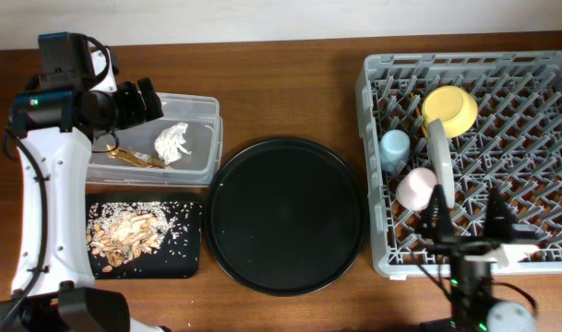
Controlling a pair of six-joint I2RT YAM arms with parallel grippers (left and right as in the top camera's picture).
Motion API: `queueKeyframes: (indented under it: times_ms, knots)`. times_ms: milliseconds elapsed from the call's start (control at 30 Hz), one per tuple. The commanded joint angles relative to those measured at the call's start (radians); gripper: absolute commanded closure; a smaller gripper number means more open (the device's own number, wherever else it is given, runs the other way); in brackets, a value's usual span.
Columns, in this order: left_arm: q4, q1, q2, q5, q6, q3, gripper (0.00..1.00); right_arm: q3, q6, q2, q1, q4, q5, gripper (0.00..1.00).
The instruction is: Sort waste into correct bins and load items into the dishwasher rack
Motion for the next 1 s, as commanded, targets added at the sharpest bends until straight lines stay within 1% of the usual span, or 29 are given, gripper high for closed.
queueKeyframes:
  times_ms: [0, 100, 167, 267, 333, 967]
  knots:
    - [0.001, 0.003, -0.003, 0.0, -0.009, 0.003, 0.01, -0.162, 0.153, -0.037, -0.06, 0.103, 0.0, 0.01]
    - [0.001, 0.003, -0.003, 0.0, -0.009, 0.003, 0.01, -0.239, 0.13, -0.037, -0.073, 0.119, -0.015, 0.01]
    - [0.001, 0.003, -0.003, 0.0, -0.008, 0.003, 0.01, -0.262, 0.034, -0.037, -0.072, 0.07, -0.033, 0.01]
    - [0.001, 0.003, -0.003, 0.0, -0.009, 0.003, 0.01, -0.262, -0.134, -0.037, -0.072, 0.009, -0.109, 0.01]
    - [0.001, 0.003, -0.003, 0.0, -0.009, 0.003, 0.01, -0.262, -0.134, -0.037, -0.072, -0.066, -0.109, 0.01]
    - [0.001, 0.003, -0.003, 0.0, -0.009, 0.003, 0.01, -0.262, -0.134, -0.037, -0.072, -0.065, -0.109, 0.01]
